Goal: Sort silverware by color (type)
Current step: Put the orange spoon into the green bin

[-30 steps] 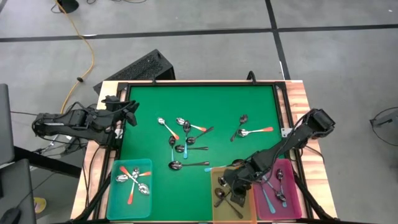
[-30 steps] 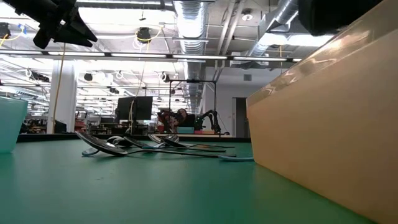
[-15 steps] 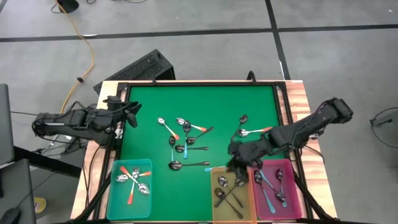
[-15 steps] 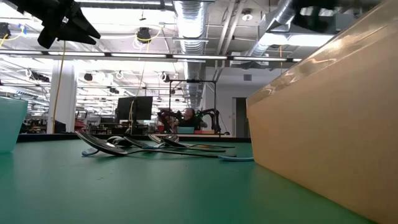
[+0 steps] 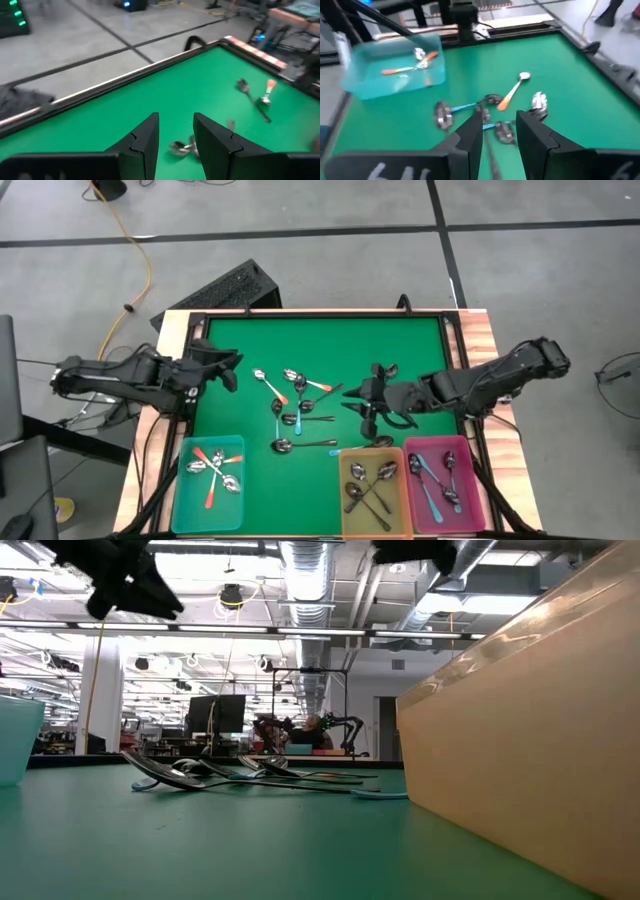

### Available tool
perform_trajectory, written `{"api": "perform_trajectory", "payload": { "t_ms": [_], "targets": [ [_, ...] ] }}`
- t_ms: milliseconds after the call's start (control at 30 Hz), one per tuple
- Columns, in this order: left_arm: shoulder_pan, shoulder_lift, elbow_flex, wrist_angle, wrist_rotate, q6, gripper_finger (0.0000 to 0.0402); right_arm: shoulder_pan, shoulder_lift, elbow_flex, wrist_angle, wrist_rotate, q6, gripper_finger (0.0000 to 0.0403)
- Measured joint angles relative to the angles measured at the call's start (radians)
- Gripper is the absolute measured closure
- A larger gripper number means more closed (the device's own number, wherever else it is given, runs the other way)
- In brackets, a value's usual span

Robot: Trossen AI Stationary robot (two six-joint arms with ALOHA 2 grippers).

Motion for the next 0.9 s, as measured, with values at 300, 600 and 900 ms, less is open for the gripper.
{"api": "perform_trajectory", "payload": {
  "t_ms": [300,600,900],
  "targets": [
    [0.000,0.007,0.000,0.280,0.174,0.257,0.0296,-0.044,0.021,-0.002,0.120,-0.001,-0.137,0.0276],
    [0.000,0.014,0.000,0.277,0.284,0.247,0.0296,-0.060,0.012,-0.001,0.123,-0.002,-0.146,0.0276],
    [0.000,0.014,0.000,0.277,0.274,0.226,0.0296,-0.078,0.012,-0.001,0.120,-0.012,-0.203,0.0276]
  ]
}}
